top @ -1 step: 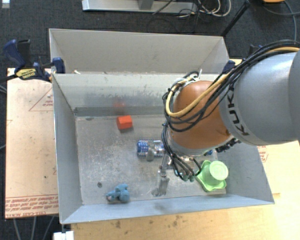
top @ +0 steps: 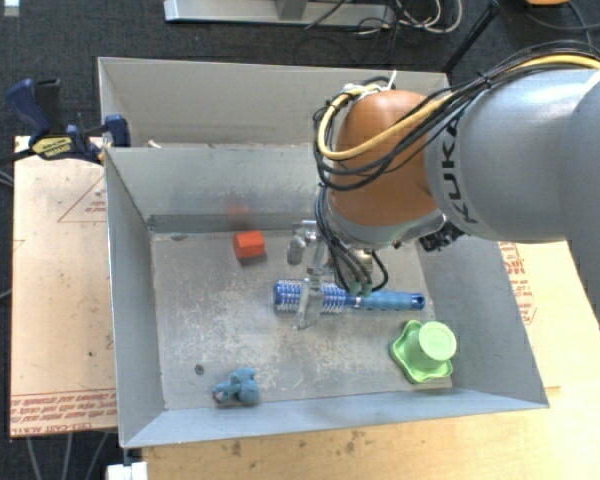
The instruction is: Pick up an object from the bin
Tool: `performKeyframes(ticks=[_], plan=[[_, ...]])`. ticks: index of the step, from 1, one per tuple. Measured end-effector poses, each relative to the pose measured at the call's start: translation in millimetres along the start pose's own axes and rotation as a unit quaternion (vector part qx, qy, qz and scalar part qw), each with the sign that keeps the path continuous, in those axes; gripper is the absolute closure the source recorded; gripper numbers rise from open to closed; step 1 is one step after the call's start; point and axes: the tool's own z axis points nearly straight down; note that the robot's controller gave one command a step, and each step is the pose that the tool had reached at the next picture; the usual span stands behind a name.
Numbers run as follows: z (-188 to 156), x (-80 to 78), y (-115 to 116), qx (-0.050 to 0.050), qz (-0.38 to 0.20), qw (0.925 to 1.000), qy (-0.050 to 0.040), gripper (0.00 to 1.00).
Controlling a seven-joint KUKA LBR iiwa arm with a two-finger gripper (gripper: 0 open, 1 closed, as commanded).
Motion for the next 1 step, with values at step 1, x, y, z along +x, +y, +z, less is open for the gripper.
performKeyframes(ticks=[1], plan=[[40.3, -13.8, 15.1, 0.0, -0.138, 0.9904, 0.0043, 0.0]])
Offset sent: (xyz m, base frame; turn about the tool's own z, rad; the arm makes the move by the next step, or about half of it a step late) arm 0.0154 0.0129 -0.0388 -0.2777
